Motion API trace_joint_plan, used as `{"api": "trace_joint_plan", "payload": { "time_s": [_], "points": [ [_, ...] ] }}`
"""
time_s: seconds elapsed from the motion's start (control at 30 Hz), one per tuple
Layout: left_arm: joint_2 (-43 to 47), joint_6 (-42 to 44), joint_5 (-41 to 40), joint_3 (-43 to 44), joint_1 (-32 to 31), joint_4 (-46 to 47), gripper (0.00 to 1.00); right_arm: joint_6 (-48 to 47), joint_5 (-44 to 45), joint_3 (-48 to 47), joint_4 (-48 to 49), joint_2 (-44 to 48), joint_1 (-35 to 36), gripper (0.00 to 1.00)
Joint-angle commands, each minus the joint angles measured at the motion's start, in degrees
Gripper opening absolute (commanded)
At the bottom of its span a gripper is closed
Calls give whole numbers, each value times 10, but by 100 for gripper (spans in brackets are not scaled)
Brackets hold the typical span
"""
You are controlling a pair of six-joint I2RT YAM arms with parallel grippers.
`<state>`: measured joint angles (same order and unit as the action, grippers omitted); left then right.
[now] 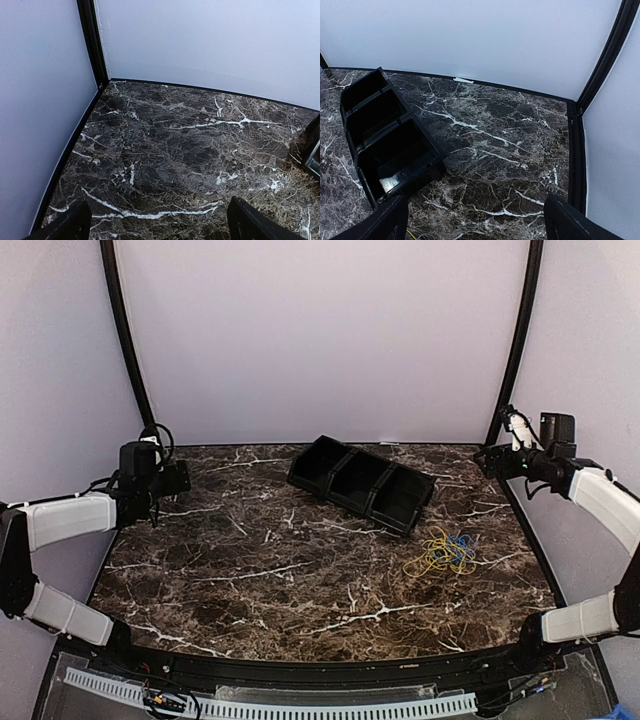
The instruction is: Untangle the cables
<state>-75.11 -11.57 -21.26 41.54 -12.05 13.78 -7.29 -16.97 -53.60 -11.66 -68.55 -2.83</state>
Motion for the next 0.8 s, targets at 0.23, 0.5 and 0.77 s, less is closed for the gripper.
{"api": "trace_joint_plan", "payload": {
  "time_s": [0.23, 0.5, 0.77],
  "points": [
    [34, 90, 198, -10, -76, 72, 67, -191, -97, -16, -142, 20, -6, 98],
    [25, 59, 322, 12, -191, 40, 61, -367, -85, -1, -295, 0, 21, 95],
    [-20, 64, 370, 36, -278, 4, 61, -429, -25, 25, -324, -68, 81, 94]
  ]
}}
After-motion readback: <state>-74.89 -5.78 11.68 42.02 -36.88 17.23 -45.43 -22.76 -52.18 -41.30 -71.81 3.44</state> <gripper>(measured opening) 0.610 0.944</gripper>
